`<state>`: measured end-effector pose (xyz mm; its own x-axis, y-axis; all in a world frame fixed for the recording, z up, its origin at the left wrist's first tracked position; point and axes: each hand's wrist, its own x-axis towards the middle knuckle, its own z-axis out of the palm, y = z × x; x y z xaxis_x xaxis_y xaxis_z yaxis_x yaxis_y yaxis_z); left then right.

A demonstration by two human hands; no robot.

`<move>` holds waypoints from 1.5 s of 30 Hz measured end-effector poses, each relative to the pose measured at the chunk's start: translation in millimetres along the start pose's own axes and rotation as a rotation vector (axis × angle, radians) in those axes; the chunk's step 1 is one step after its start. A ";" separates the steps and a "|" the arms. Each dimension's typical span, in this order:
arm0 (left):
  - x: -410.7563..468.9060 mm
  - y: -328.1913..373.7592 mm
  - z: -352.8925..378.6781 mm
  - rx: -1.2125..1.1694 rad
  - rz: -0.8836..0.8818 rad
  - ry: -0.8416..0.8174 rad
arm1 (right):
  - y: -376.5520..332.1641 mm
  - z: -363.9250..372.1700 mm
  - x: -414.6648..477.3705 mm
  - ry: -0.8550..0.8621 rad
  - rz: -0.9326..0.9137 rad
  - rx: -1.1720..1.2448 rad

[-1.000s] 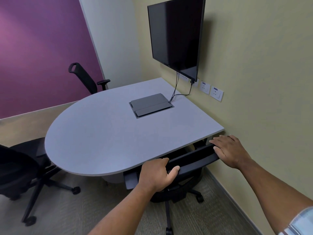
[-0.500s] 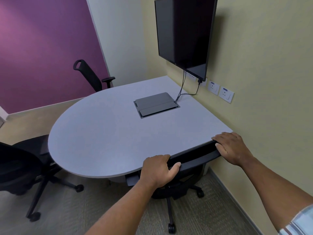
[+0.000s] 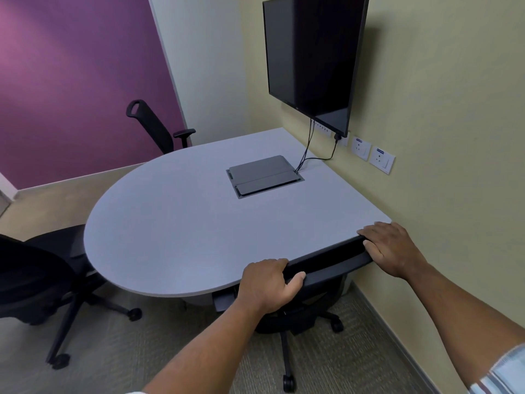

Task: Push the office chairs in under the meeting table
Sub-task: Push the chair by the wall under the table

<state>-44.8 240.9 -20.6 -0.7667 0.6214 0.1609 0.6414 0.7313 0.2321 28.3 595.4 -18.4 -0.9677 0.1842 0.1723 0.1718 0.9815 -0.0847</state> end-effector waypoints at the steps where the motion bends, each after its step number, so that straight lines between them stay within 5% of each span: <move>1: 0.0 0.1 -0.8 -0.001 0.001 -0.001 | -1.4 -1.6 -1.1 -0.005 0.001 -0.005; 24: -39.2 -40.0 -40.6 0.052 -0.081 -0.063 | -113.2 -33.5 -21.7 -0.025 -0.078 0.055; 34: -93.1 -131.8 -71.0 0.149 -0.162 -0.004 | -213.1 -38.6 -1.3 -0.027 -0.172 0.079; 45: -162.7 -282.3 -132.4 0.222 -0.284 0.031 | -398.1 -25.5 39.6 -0.034 -0.273 0.078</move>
<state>-104.6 -103.9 14.7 -0.9134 0.3784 0.1500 0.3903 0.9189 0.0582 -73.6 213.2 47.2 -0.9821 -0.0893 0.1661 -0.1093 0.9873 -0.1156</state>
